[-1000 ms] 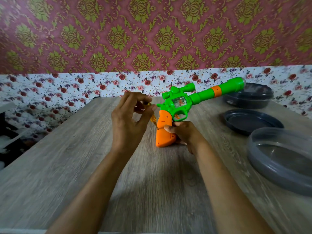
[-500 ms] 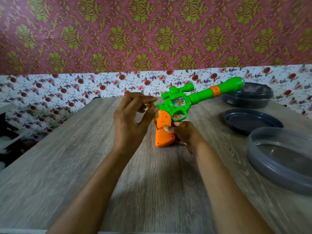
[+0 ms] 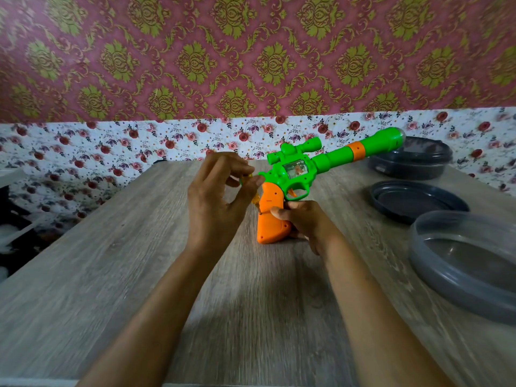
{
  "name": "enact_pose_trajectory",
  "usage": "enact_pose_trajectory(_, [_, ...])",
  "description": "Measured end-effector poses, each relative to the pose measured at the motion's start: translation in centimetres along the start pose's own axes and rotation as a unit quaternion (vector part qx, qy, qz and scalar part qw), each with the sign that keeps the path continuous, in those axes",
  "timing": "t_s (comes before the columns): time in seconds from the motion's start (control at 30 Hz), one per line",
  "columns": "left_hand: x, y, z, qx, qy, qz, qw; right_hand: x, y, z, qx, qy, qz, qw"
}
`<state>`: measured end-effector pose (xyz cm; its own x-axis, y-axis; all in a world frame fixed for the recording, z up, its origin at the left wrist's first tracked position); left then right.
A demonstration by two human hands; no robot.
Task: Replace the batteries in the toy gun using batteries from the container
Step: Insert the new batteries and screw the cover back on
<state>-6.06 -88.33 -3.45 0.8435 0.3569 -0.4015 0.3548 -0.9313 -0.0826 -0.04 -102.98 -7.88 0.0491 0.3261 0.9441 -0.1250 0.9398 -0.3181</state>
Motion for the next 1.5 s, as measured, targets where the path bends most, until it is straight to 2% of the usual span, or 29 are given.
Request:
enact_pose_trajectory(0.2, [-0.04, -0.18, -0.15, -0.013, -0.004, 0.007, 1.0, 0.05, 0.06, 0.0, 0.0, 0.003, 0.002, 1.0])
enact_pose_trajectory(0.57, [-0.15, 0.04, -0.03, 0.025, -0.002, -0.008, 1.0, 0.26, -0.07, 0.43, -0.006, 0.008, -0.014, 1.0])
enact_pose_trajectory(0.77, [-0.01, -0.18, -0.13, -0.02, -0.019, 0.015, 1.0, 0.2, -0.01, 0.31, -0.009, 0.012, -0.009, 1.0])
enact_pose_trajectory(1.0, [-0.22, -0.04, -0.07, 0.022, 0.011, -0.016, 1.0, 0.55, -0.17, 0.89, 0.006, 0.004, -0.018, 1.0])
enact_pose_trajectory(1.1, [-0.29, -0.03, 0.03, 0.024, -0.002, -0.005, 1.0, 0.45, -0.12, 0.79, 0.005, 0.004, -0.017, 1.0])
enact_pose_trajectory(1.33, [-0.2, -0.25, -0.12, -0.015, -0.026, -0.001, 1.0, 0.39, -0.05, 0.57, -0.002, 0.007, -0.013, 1.0])
enact_pose_trajectory(1.5, [-0.17, -0.17, -0.16, -0.006, -0.018, -0.035, 0.999, 0.47, -0.17, 0.78, -0.003, 0.01, -0.011, 1.0])
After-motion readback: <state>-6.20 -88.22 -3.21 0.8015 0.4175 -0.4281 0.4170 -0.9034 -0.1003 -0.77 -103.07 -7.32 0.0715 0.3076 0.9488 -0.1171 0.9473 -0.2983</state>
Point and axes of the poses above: each hand's wrist, its own z-axis away from the middle knuckle, its own y-axis out of the palm, x = y × z, the point moved 1 cm from there along -z, towards the middle knuckle, and after that the axes turned 12 degrees about z, right-handed, at the moved point
